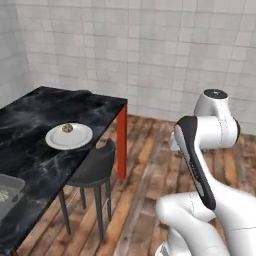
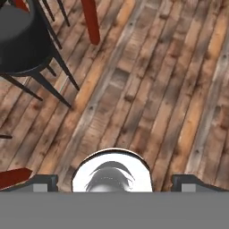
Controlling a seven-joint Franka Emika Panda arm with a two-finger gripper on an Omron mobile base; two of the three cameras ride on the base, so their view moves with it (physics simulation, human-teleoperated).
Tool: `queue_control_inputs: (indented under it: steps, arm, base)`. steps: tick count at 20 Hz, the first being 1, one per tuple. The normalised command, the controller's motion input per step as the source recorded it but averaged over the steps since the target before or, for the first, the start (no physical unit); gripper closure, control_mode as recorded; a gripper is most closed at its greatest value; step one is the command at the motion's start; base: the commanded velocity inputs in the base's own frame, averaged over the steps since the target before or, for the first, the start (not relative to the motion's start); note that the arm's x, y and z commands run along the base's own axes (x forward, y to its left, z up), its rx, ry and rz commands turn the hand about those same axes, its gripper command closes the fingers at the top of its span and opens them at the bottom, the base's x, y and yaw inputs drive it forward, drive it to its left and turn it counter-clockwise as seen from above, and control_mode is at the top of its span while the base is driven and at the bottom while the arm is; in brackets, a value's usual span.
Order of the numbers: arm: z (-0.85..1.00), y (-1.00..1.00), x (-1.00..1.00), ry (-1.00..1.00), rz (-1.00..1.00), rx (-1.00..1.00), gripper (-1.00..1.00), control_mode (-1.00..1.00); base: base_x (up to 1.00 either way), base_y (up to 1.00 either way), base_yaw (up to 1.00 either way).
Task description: Place two dumplings into each of the tupperware containers and then place the containers in the fridge.
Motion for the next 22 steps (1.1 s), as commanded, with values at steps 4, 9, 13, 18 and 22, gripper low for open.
queue_control_inputs:
  steps: [4,9,13,18,22]
  arm:
    - [0.0,0.0,0.0,0.0,0.0,0.0,-1.0,1.0]
    - [0.0,0.0,0.0,0.0,0.0,0.0,-1.0,1.0]
    - [0.0,0.0,0.0,0.0,0.0,0.0,-1.0,1.0]
    - [0.0,0.0,0.0,0.0,0.0,0.0,-1.0,1.0]
    - [0.0,0.0,0.0,0.0,0.0,0.0,-1.0,1.0]
  base:
    - [0.29,-0.14,0.83]
    - [0.21,-0.38,0.76]
    - [0.25,-0.64,0.66]
    - [0.34,-0.66,0.5]
    - [0.37,-0.74,0.44]
